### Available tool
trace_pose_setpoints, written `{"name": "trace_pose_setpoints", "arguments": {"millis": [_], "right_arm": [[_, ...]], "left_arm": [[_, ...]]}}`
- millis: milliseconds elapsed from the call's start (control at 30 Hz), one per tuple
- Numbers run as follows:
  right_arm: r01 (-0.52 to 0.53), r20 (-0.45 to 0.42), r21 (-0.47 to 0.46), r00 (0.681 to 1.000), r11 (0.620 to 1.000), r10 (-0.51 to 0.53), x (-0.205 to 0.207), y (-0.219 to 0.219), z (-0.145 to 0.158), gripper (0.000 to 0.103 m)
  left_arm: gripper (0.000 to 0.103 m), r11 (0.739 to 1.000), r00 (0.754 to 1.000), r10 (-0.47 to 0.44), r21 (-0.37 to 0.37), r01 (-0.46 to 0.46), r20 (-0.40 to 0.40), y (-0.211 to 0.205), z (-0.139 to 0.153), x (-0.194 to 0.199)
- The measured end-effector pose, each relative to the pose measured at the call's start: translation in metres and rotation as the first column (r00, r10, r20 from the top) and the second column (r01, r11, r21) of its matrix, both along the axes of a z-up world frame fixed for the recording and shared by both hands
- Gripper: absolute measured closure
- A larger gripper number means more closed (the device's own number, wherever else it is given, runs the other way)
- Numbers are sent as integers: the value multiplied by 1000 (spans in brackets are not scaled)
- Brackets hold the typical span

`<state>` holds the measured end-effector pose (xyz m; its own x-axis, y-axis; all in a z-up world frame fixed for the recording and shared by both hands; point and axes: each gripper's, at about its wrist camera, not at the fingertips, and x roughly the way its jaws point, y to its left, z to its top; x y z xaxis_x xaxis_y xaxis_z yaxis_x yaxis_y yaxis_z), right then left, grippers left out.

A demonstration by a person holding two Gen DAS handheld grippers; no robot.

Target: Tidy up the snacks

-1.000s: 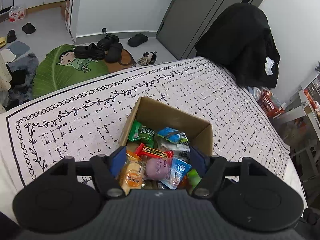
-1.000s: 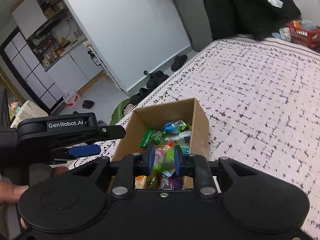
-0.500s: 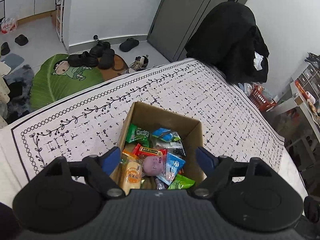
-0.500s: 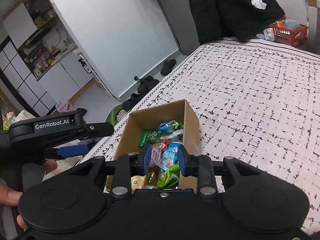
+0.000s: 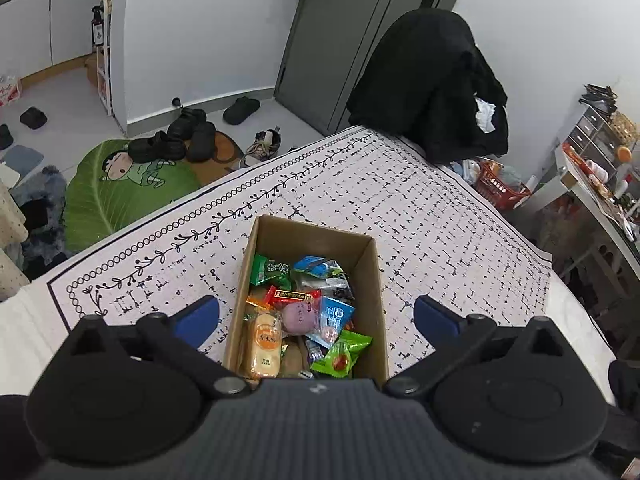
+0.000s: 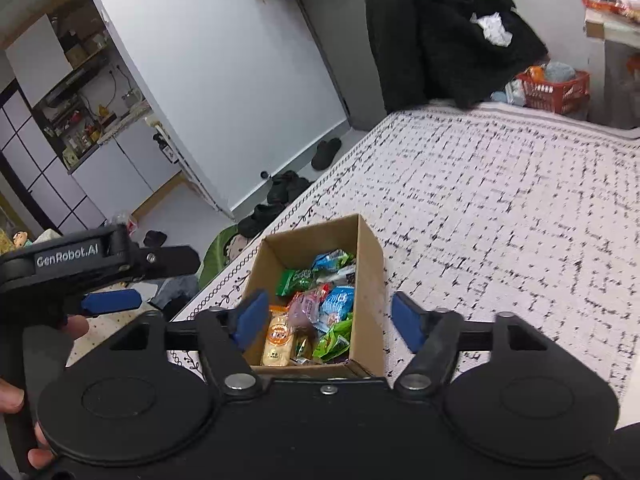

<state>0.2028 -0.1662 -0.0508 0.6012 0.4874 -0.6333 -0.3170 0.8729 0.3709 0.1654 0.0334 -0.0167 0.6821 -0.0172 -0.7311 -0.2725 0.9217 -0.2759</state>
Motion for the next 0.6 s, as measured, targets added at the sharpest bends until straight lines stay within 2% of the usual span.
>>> {"name": "trace_pose_setpoints", "arguments": {"millis": [100,300,600], "right_arm": [[17,22,5,1000,1000,-17,-6,-3,10,13],[48,60,2,997,999,-48,-18,-8,29,1],[43,99,-6,994,999,-43,-43,-12,47,0]], "left_arm": [[0,1000,1000,-17,21,17,12,-2,9,-11],[0,999,999,-22,47,20,42,-2,26,-31],[0,998,995,-35,64,29,90,-3,50,-65]]}}
